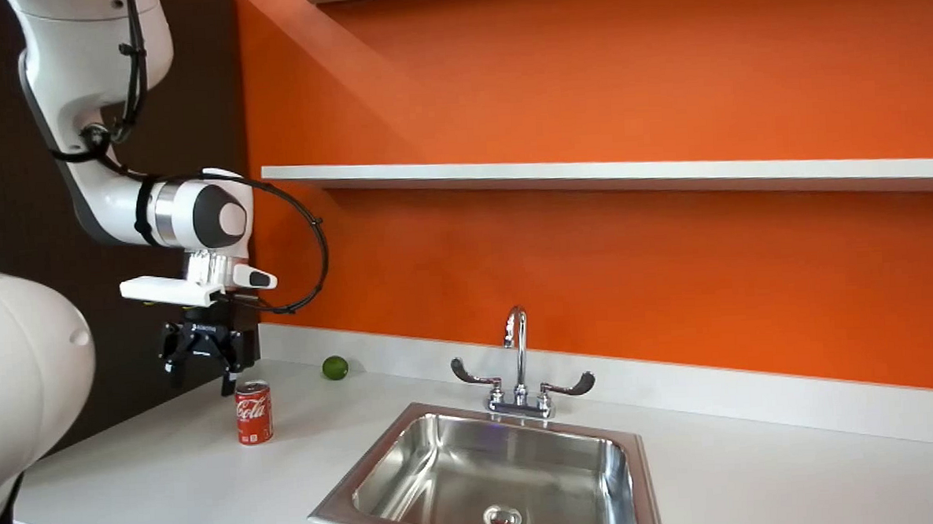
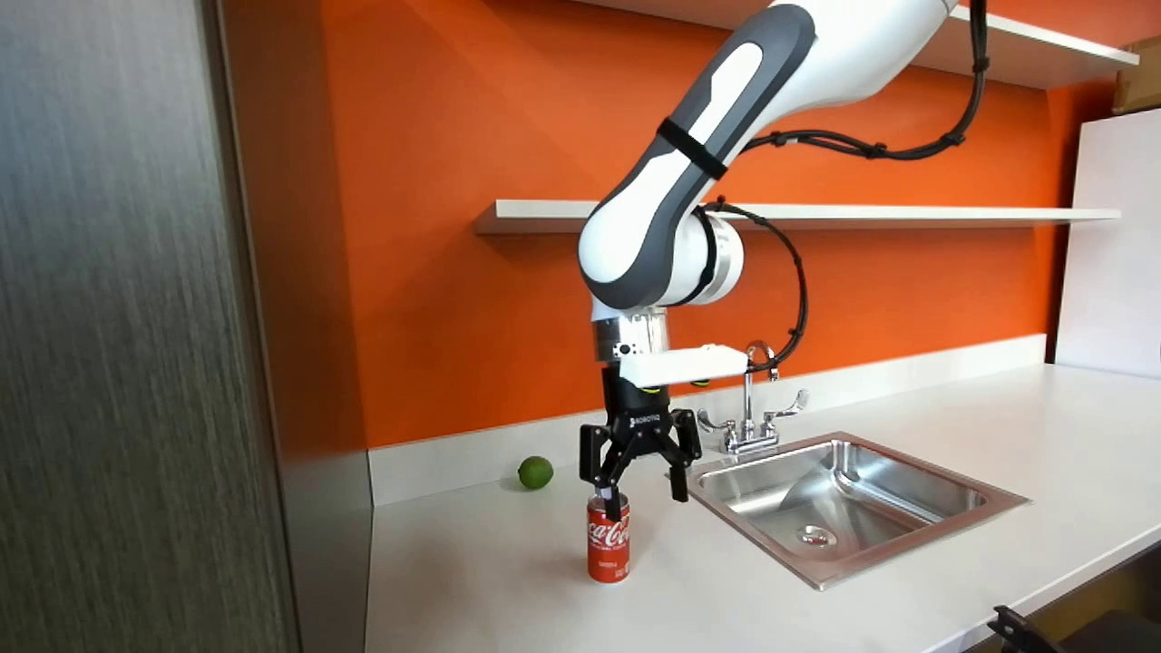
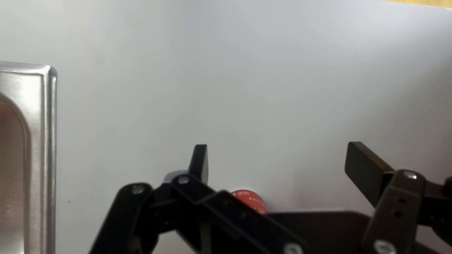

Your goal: Put the red can on the bottom shelf.

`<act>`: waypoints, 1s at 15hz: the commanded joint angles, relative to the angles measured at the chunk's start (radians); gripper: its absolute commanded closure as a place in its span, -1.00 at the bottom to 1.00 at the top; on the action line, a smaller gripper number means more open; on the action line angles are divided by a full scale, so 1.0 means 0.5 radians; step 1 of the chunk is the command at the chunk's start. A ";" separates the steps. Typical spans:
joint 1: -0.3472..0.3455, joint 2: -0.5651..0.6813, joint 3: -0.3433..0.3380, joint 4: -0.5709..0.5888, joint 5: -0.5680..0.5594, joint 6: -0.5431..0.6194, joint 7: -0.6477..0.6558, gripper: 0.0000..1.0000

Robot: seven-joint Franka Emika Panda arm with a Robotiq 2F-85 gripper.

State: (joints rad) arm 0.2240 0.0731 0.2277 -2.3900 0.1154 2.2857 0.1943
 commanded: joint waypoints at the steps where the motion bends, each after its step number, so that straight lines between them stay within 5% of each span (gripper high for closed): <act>1: 0.018 0.152 -0.002 0.101 -0.035 0.007 0.010 -1.00; 15: 0.037 0.478 -0.057 0.324 -0.035 0.016 0.047 -1.00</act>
State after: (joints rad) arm 0.2301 0.2928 0.2131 -2.2533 0.1154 2.2922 0.1938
